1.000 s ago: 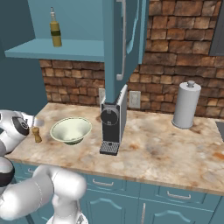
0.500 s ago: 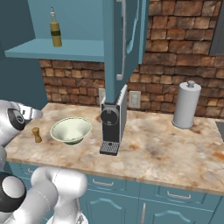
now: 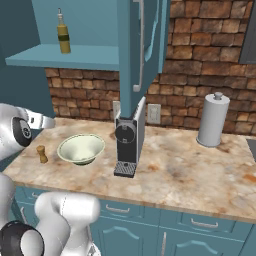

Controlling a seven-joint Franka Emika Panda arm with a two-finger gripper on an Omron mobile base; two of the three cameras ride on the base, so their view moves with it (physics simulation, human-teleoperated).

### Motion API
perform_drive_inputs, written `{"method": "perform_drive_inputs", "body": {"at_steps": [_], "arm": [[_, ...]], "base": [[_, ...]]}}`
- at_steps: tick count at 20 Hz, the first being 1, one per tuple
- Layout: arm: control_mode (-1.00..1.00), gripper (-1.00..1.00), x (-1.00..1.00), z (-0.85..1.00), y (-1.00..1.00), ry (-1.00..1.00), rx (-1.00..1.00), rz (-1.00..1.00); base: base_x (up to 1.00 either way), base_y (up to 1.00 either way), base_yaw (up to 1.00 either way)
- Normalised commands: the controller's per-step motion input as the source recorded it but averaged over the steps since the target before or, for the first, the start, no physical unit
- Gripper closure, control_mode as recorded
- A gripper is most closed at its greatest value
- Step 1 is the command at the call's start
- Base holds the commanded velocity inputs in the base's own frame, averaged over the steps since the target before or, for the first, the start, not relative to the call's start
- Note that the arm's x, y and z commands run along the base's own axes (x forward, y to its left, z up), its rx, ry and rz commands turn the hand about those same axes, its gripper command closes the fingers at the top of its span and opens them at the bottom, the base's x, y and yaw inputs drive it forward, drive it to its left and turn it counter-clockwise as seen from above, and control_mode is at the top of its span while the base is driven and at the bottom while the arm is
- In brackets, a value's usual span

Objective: Retrieve the bottle and the shaker from the cabinet and place them next to the mixing bowl on the counter. Then add garlic from the fridge to the mixing bowl.

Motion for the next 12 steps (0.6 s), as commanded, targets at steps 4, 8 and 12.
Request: {"method": "perform_drive_inputs", "body": {"at_steps": [4,8,12], "arm": [[-1.0,-1.0,-0.33,0.69,-0.26,0.01,0.0,0.0],[-1.0,-1.0,-0.36,0.63,-0.12,0.03,0.0,0.0],[-1.0,-1.0,-0.42,0.71,-0.1,0.07,0.0,0.0]], "base": [[0.0,0.0,0.0],[0.0,0.0,0.0],[0.0,0.0,0.0]]}}
